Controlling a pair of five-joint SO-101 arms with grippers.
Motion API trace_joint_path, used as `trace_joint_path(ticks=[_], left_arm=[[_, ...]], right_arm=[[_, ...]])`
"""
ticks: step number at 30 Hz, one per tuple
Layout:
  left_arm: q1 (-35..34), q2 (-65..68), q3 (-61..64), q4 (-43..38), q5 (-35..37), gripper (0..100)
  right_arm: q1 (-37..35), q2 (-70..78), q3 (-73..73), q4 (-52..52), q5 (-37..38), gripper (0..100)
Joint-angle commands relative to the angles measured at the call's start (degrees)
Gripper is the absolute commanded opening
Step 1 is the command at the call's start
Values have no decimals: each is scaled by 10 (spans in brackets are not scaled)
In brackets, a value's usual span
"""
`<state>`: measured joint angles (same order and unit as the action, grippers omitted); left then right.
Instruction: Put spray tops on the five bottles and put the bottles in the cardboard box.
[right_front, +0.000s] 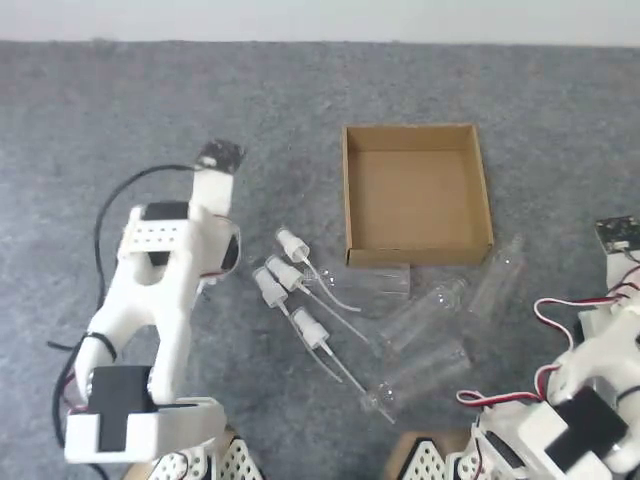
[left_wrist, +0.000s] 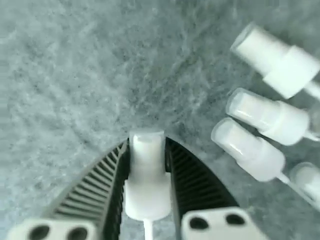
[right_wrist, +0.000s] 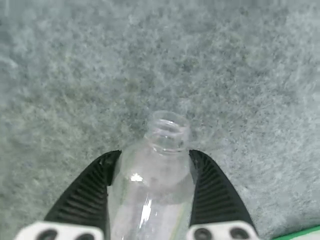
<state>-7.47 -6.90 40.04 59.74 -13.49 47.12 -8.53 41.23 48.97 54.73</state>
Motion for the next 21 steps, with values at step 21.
trace_joint_path(ticks=[21], left_arm=[[-31,11,32,-80,9,122]], right_arm=[[-15,-7,-27,29,-47,210]])
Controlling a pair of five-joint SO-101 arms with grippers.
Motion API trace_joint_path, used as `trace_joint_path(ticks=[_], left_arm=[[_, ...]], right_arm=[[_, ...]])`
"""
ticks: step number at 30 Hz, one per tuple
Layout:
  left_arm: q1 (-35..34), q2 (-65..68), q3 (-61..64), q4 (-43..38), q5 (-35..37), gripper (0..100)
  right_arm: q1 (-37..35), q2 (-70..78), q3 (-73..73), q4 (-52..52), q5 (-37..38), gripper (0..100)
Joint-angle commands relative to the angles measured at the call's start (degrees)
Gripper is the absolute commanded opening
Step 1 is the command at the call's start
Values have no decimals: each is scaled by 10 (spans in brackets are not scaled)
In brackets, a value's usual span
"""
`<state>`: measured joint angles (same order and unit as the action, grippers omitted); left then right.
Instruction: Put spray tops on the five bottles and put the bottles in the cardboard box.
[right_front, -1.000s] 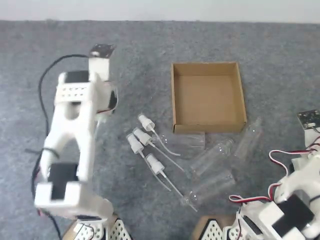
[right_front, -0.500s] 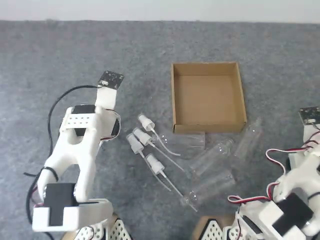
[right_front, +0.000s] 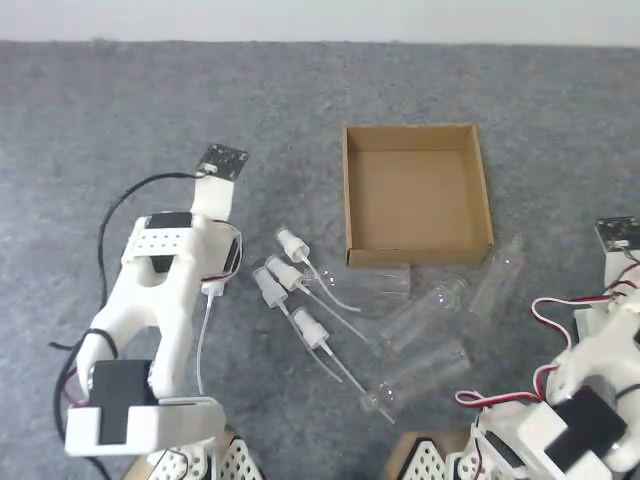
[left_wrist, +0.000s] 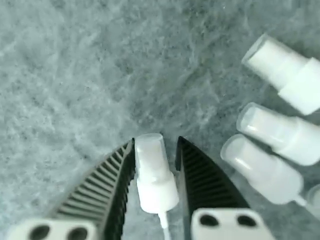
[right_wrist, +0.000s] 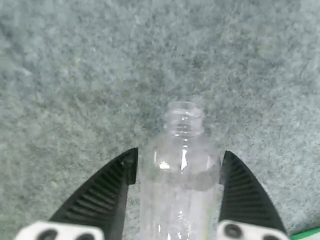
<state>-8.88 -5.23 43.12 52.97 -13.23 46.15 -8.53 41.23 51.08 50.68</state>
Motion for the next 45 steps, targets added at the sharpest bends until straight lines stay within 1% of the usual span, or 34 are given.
trace_joint_path(ticks=[1,6,9,11,14,16,20,24,30,33,37,42,45], left_arm=[[-25,-5,5,-12,5,122],[-30,-4,15,-14,4,122],[-29,12,17,-31,4,122],[-29,28,6,-27,5,122],[-29,57,-29,-1,7,122],[-29,75,-45,11,8,99],[-29,72,-49,12,8,11],[-33,2,-45,34,14,10],[-28,-180,-44,116,48,11],[-28,-257,-25,133,56,11],[-28,-337,52,96,85,12],[-28,-396,163,22,87,12],[-28,-406,196,0,84,12]], right_arm=[[-5,-7,-27,13,-7,210],[-5,-6,-27,20,15,211],[4,-6,-26,20,20,213],[13,-6,-26,20,21,213],[17,-6,-26,20,22,213],[17,-6,-26,20,22,213],[17,-6,-26,20,22,213],[17,-9,-26,20,22,213],[15,-12,-26,20,20,214],[14,-12,-26,20,18,214],[14,-13,-28,20,18,214],[11,-13,-32,21,18,217],[1,-13,-35,39,19,270]])
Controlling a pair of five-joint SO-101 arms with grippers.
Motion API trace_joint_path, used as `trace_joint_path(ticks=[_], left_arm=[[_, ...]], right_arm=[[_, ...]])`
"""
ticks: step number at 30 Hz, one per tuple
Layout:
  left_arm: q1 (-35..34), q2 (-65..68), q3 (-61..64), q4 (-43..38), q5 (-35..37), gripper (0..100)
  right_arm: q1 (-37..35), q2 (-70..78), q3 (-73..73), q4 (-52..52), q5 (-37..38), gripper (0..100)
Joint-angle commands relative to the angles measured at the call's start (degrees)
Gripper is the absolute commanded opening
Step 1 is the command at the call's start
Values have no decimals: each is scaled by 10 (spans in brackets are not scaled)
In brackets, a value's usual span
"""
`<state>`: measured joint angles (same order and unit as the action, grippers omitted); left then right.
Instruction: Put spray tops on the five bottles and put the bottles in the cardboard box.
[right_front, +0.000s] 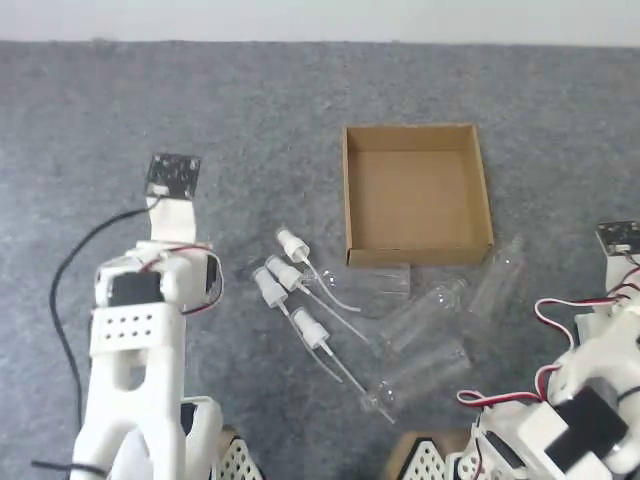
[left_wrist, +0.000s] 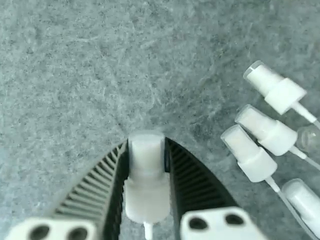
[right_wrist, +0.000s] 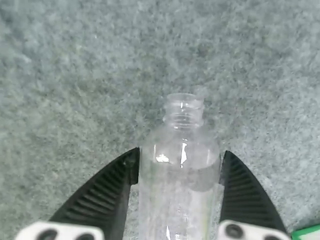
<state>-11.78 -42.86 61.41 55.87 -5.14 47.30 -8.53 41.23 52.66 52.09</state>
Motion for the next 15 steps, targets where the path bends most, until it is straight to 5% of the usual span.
trace_joint_path(ticks=[1,9,15], left_arm=[[1,-30,19,-31,3,12],[1,-32,31,-36,4,12],[1,-31,46,-60,4,13]], right_arm=[[-16,-13,-42,39,7,293],[-34,-13,-131,164,8,340],[-22,15,-127,154,61,340]])
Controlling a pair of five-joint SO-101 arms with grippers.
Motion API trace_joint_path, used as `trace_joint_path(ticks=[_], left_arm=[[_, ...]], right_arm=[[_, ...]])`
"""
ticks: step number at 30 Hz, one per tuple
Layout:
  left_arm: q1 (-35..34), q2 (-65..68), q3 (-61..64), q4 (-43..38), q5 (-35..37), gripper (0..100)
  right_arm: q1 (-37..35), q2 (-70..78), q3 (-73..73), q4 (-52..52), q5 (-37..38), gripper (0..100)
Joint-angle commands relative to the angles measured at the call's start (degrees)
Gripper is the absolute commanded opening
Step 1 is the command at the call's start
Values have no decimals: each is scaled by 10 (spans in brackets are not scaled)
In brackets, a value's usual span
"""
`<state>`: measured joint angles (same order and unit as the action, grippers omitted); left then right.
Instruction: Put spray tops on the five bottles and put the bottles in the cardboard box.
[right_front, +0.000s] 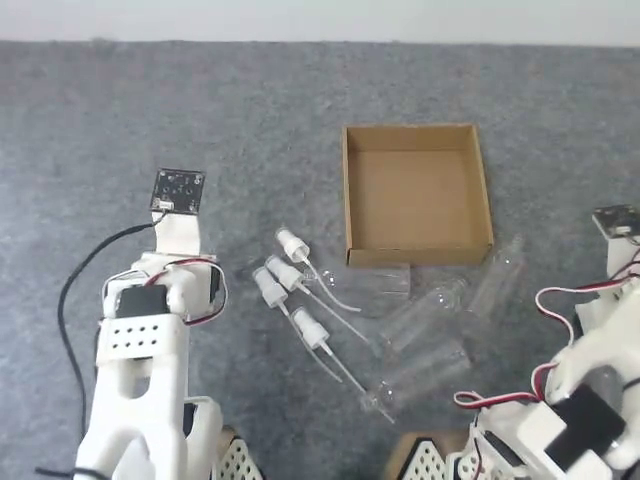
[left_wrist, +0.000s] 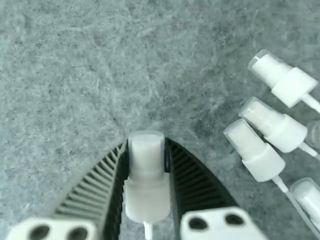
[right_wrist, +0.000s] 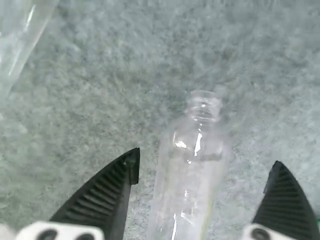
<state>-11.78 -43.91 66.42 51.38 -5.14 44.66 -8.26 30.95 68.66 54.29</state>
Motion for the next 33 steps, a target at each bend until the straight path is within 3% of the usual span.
trace_joint_path(ticks=[1,6,11,17,27,33], left_arm=[[1,-19,-4,-17,4,13],[1,-19,-3,-17,4,13],[1,-18,-3,-17,4,13],[1,-18,-3,-17,4,13],[1,-24,11,-33,5,13],[1,-24,19,-65,5,13]], right_arm=[[5,22,-24,-7,40,340],[7,81,-48,-29,40,337],[7,128,-69,-33,40,241],[7,131,-68,-32,39,232],[-1,124,-76,-27,38,2],[-51,48,-142,98,-20,6]])
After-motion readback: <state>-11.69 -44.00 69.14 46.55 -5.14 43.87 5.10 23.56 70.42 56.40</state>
